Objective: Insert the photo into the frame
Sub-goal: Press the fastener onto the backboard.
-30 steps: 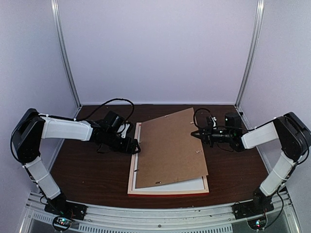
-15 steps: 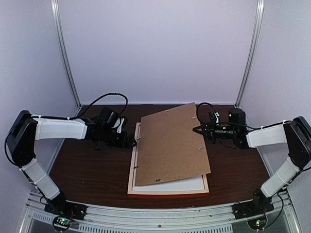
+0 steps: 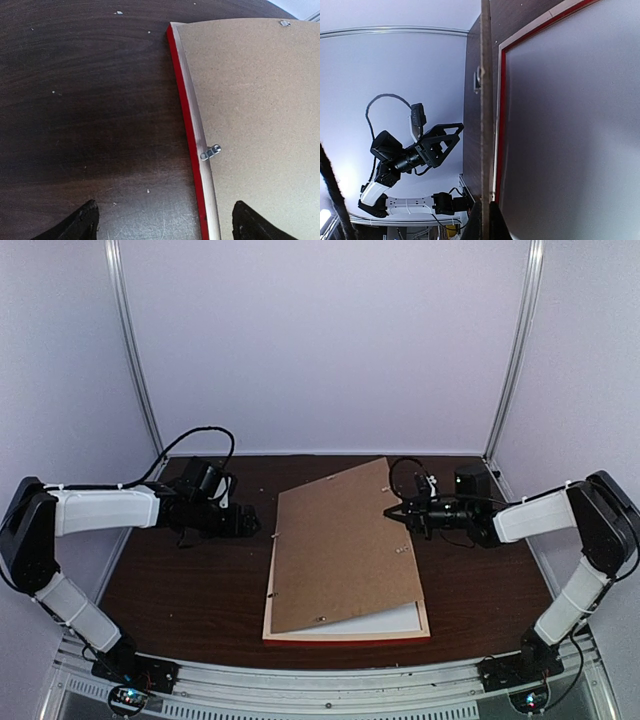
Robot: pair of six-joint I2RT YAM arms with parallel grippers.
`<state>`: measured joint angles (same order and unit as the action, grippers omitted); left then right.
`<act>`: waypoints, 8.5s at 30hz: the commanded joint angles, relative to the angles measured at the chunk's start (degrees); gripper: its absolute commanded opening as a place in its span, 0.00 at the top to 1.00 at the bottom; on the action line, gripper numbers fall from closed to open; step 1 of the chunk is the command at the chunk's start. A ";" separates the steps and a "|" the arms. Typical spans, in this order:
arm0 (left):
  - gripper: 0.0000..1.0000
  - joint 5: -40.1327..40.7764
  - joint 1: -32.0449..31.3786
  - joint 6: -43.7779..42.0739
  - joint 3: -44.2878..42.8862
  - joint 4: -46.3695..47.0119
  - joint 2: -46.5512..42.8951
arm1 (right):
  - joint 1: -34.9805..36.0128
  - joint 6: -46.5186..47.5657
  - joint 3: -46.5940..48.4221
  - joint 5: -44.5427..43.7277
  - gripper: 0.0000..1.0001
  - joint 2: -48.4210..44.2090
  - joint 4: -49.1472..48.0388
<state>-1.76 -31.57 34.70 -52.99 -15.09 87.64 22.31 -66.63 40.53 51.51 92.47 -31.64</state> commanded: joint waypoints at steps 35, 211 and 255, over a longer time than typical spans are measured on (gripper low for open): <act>0.06 -2.63 0.81 0.72 1.05 0.86 -0.01 | 0.75 5.26 -0.97 -4.90 1.00 -2.48 3.11; 0.05 -11.96 -8.42 -8.06 -18.01 -11.87 21.67 | 0.99 21.05 7.63 -9.92 0.54 7.87 23.46; 0.05 -9.48 -8.42 -11.67 -18.00 -13.05 18.66 | 1.59 19.92 6.75 -9.93 0.55 8.61 21.53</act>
<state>-9.34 -39.77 23.92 -69.56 -29.65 104.97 23.14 -46.70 47.51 41.87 101.69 -7.53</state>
